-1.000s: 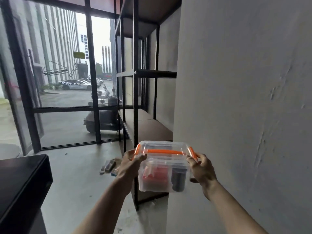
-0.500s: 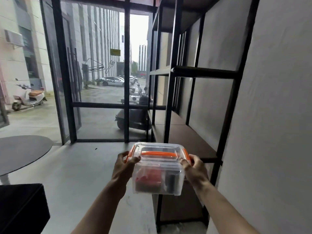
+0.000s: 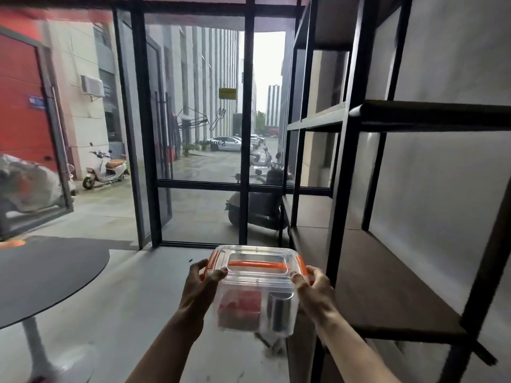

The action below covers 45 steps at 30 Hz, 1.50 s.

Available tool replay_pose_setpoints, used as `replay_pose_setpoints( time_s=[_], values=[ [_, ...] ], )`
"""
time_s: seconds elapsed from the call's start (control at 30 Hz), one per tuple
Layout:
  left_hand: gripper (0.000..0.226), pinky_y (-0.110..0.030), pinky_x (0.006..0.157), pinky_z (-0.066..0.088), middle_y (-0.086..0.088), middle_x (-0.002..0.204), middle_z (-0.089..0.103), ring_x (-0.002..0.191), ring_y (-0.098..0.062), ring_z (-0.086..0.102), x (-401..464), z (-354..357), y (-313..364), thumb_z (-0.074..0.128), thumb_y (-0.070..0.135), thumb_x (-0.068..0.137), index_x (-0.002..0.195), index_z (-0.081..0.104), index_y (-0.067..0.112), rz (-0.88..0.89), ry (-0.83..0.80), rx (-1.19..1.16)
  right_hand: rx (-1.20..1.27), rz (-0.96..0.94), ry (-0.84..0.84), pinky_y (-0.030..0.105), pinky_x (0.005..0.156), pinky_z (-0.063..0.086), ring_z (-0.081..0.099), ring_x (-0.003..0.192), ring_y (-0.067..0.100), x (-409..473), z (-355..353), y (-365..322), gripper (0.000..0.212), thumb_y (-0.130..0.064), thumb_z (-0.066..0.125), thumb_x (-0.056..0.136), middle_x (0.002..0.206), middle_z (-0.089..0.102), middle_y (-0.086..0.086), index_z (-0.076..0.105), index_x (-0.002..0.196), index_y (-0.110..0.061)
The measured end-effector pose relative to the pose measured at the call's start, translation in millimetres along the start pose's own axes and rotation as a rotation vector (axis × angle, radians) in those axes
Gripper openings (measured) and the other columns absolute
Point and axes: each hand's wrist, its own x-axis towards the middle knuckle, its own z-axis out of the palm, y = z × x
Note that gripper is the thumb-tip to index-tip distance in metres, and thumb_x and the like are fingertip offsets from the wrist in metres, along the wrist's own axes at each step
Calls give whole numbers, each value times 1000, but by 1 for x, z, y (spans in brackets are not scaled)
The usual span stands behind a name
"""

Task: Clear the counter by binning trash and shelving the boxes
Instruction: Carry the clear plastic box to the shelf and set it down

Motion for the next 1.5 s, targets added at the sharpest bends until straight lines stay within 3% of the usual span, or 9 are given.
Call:
replay_pose_setpoints(
  time_s=[0.13,0.27,0.53,0.83,0.93,1.03,1.17,1.27,1.5],
  values=[
    [63,-32,66,51,-17,126,60,98,-26,65,109,13,6,69,30,89,143,38,19,-11,32,17,-21,20,-26,32,85,48,57,93,19,107,39,-10,54,-35,61,94,128,65,10,47,142,-14],
    [58,-33,66,50,-11,113,62,94,-23,65,195,22,14,66,25,91,141,39,19,-11,44,16,-17,46,-27,46,93,55,66,98,24,191,74,-18,53,-43,63,89,118,70,6,52,135,-20],
    [53,-44,86,53,-12,119,64,102,-28,65,361,29,12,68,25,90,137,45,21,-26,43,39,-31,54,-17,37,88,54,63,95,20,331,139,-20,46,-35,62,91,116,68,5,52,132,-16],
    [55,-36,73,52,-16,125,60,106,-33,64,600,44,12,69,24,90,138,44,18,-16,-116,41,-42,61,149,28,67,53,62,80,12,513,229,-31,41,-37,63,91,103,68,1,58,126,-18],
    [56,-45,82,55,-16,123,61,106,-34,63,673,61,21,70,25,89,138,45,17,-10,-178,65,-30,100,216,37,77,58,65,83,13,567,244,-34,32,-46,63,89,95,69,-4,61,113,-25],
    [49,-54,90,54,-12,112,64,102,-35,65,732,91,18,70,21,89,133,48,19,-17,-269,92,-13,149,281,39,83,57,65,86,13,616,244,-21,27,-48,62,88,98,70,-5,61,109,-31],
    [47,-32,61,53,-13,115,63,81,-18,61,786,145,1,73,24,86,128,51,21,-66,-418,92,33,237,394,48,88,58,67,94,20,663,229,11,21,-50,59,84,103,71,-2,60,100,-37],
    [52,-42,82,55,-9,119,65,103,-27,64,821,194,-17,78,33,80,124,52,27,-104,-520,95,34,290,482,45,87,57,66,95,20,698,206,37,27,-51,58,83,103,70,-3,63,103,-33],
    [50,-36,79,54,-7,112,70,95,-21,67,876,336,-54,76,25,85,130,56,18,-127,-738,186,48,408,702,45,82,60,68,89,20,766,132,109,32,-50,64,75,96,73,-4,69,100,-31]
  ],
)
